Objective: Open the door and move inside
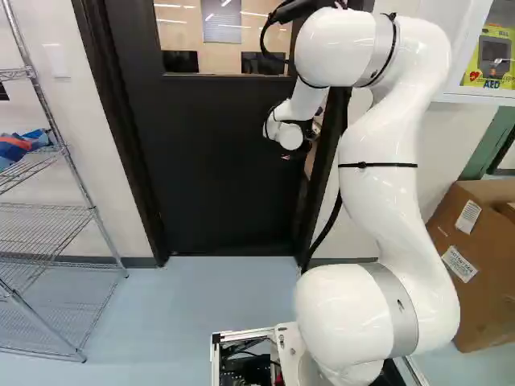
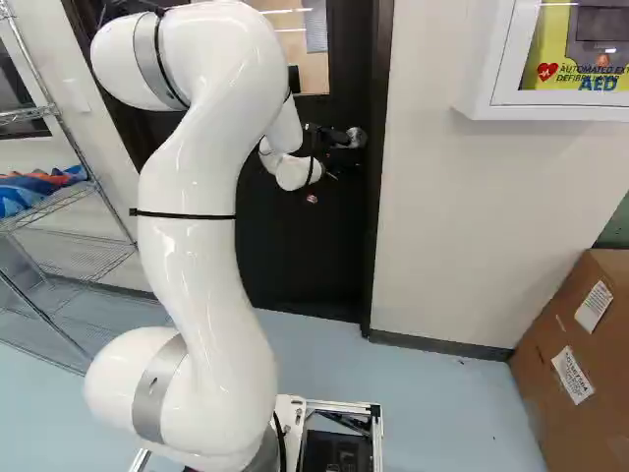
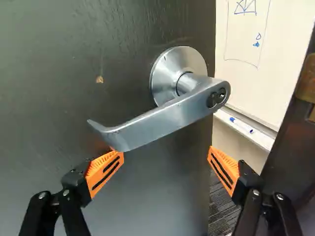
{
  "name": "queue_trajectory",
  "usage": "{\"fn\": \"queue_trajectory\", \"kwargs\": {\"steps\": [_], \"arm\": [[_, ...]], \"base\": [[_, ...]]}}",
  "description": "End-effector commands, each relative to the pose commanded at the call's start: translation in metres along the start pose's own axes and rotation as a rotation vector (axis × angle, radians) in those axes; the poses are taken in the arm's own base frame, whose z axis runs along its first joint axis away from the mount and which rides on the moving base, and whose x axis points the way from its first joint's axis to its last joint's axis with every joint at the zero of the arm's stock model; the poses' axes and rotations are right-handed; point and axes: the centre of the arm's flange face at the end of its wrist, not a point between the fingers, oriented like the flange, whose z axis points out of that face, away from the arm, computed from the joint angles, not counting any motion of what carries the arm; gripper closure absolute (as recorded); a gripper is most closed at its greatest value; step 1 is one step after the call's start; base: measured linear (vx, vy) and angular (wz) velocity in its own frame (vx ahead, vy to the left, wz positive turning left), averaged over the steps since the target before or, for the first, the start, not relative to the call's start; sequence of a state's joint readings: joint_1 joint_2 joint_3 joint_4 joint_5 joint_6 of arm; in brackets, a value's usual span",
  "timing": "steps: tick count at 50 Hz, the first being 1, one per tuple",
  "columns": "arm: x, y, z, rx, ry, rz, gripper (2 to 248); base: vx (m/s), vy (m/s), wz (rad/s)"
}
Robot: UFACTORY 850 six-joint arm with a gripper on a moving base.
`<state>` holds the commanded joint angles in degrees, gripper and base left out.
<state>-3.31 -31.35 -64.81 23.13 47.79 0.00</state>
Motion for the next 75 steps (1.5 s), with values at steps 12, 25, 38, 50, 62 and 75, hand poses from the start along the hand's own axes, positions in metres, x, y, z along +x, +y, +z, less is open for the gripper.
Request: {"fn": "queue_trajectory", "kwargs": {"steps": [12,25,38,50,62,75], "arm": [[-0.002,-0.008,0.015,0.009,0.01,0.003,3],[-0.004,-0.017,0.03,0.018,0.021,0.005,3],[-0.005,-0.022,0.034,0.024,0.024,0.006,3],[-0.005,-0.023,0.027,0.027,0.019,0.004,3],[-0.006,-0.026,0.003,0.061,-0.001,-0.029,3],[-0.009,-0.037,-0.025,0.157,-0.02,-0.108,3]], "base": [[0.0,0.0,0.0],[0.0,0.0,0.0],[0.0,0.0,0.0],[0.0,0.0,0.0],[0.0,0.0,0.0],[0.0,0.0,0.0]]}}
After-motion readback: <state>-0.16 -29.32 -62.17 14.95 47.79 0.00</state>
